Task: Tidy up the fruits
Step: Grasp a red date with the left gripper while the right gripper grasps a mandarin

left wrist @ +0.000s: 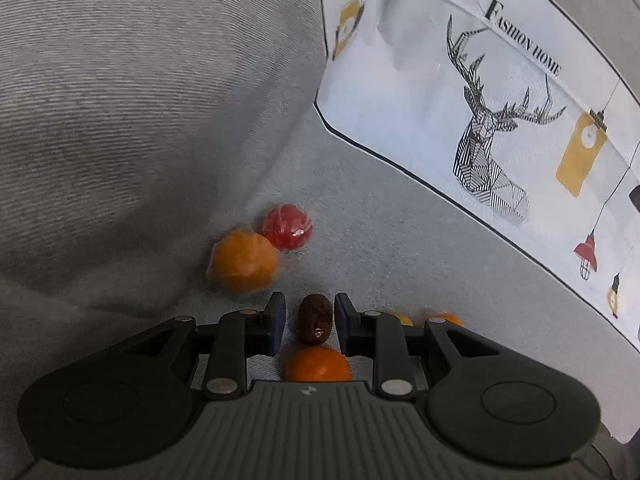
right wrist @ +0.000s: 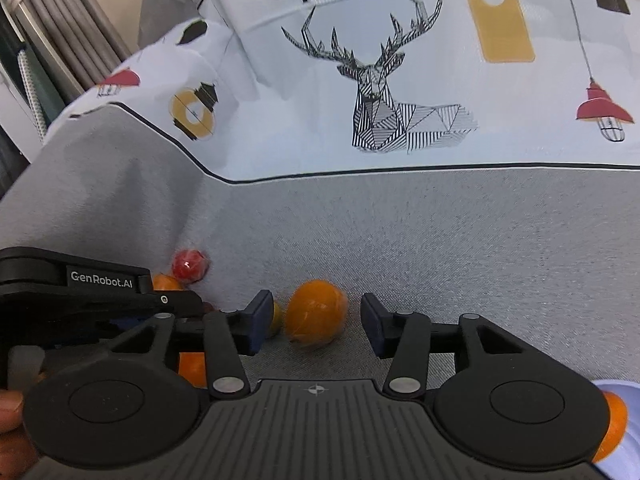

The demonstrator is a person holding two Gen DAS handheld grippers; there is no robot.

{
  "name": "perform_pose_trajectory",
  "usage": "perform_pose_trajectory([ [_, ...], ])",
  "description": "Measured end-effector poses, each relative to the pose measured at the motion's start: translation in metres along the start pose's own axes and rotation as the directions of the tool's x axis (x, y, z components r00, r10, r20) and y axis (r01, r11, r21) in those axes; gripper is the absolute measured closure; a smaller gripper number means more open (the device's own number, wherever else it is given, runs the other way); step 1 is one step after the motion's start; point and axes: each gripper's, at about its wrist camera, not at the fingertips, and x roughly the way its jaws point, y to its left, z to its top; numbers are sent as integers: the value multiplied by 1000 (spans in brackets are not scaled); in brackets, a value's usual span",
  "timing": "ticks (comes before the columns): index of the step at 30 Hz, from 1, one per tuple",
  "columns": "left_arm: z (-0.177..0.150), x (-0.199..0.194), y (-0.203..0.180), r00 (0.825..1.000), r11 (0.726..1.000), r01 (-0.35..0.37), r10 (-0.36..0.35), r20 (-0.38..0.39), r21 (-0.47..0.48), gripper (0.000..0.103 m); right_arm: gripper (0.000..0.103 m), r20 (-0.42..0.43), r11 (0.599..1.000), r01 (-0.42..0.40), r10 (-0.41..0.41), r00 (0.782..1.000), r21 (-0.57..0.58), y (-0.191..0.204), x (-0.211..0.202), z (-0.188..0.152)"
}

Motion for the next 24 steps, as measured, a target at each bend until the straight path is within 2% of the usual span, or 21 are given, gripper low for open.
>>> perform_pose_trajectory([
  [8,0,9,-6,999,999,-33,33,-17,25,74,53,-25,1000,5,-5,1000,-29,4,15,-1],
  [11,-1,12,-9,999,998,-41,43,-27,41,74,65,-24,999,-4,3,1000,-33,3,15,-1],
  [14,-2,12,-11,998,997,-54,56,-23,61,81,66,-20,999,5,-6,1000,-39,4,12,0],
  [20,-2,7,-11,999,996,-52,53,-11,71,81,66,-1,998,39,-40,999,-51,8,-1,6],
  [24,-3,14,-11,998,996,-54,57,-38,71,81,66,-43,996,63,-65,997,-60,6,5,3],
])
